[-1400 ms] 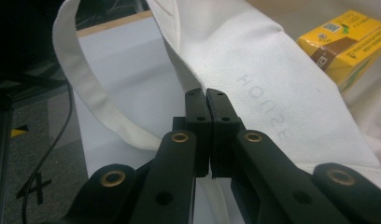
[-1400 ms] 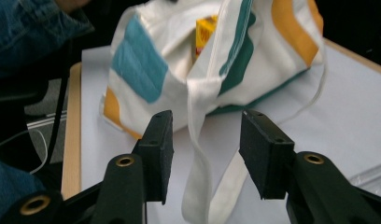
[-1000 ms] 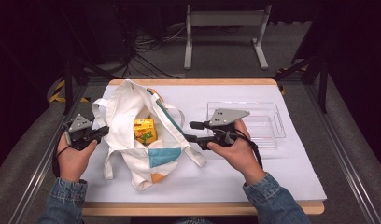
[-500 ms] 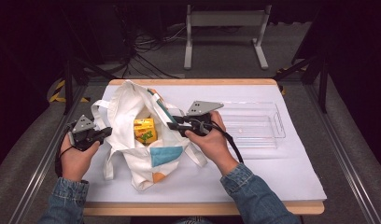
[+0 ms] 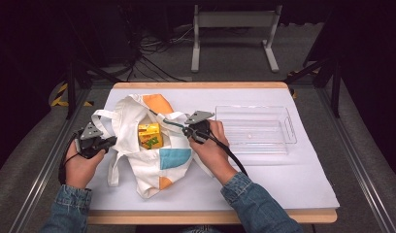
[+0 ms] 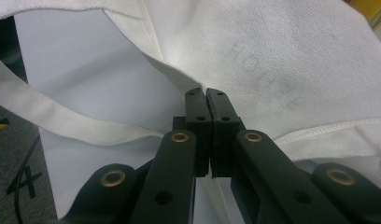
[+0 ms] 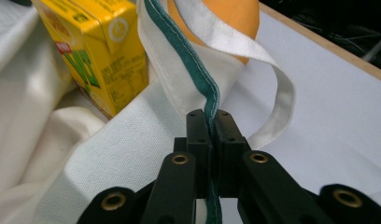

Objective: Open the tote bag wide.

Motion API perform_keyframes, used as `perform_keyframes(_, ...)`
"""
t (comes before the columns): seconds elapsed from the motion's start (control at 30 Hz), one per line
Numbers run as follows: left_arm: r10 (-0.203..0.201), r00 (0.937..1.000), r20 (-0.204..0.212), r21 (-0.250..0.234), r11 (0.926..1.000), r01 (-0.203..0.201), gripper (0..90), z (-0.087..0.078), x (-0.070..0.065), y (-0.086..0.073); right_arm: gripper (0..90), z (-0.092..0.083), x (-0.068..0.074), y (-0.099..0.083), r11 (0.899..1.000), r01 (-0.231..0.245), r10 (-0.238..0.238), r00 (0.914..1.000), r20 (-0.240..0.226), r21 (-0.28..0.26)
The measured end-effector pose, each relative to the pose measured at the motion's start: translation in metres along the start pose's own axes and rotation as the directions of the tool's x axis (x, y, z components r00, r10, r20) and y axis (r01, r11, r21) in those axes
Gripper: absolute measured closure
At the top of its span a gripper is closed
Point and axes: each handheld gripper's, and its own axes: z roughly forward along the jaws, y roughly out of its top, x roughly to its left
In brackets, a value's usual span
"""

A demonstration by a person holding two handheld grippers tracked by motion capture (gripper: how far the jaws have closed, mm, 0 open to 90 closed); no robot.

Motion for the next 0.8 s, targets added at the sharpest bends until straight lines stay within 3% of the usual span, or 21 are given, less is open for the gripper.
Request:
perform_keyframes(0.2, -0.017, 0.9998, 0.01, 0.002, 0.9999, 0.017, 88.5, 0.002, 0.003, -0.005, 86.5, 0.003, 0.001, -0.007, 0.999, -0.021, 0.021, 0.9998, 0.007, 0.035)
perform_keyframes(0.43, -0.029, 0.9995, 0.016, -0.006, 0.9996, 0.029, 88.4, 0.003, 0.004, -0.007, 86.6, 0.003, -0.001, -0.017, 0.998, -0.044, 0.046, 0.9987, -0.021, 0.054)
perform_keyframes(0.63, -0.06, 0.997, 0.049, -0.086, 0.9943, 0.064, 80.7, -0.009, 0.004, -0.005, 77.8, -0.004, -0.008, -0.014, 0.998, -0.066, 0.067, 0.9958, -0.063, 0.01)
perform_keyframes(0.67, -0.067, 0.9962, 0.055, -0.097, 0.9926, 0.073, 77.5, -0.012, 0.005, -0.005, 72.1, -0.009, -0.01, -0.011, 0.998, -0.064, 0.063, 0.9957, -0.068, -0.013)
perform_keyframes(0.8, -0.085, 0.9938, 0.072, -0.142, 0.9853, 0.094, 71.3, -0.022, 0.004, -0.005, 63.7, -0.015, -0.011, -0.004, 0.997, -0.064, 0.059, 0.9951, -0.079, -0.051)
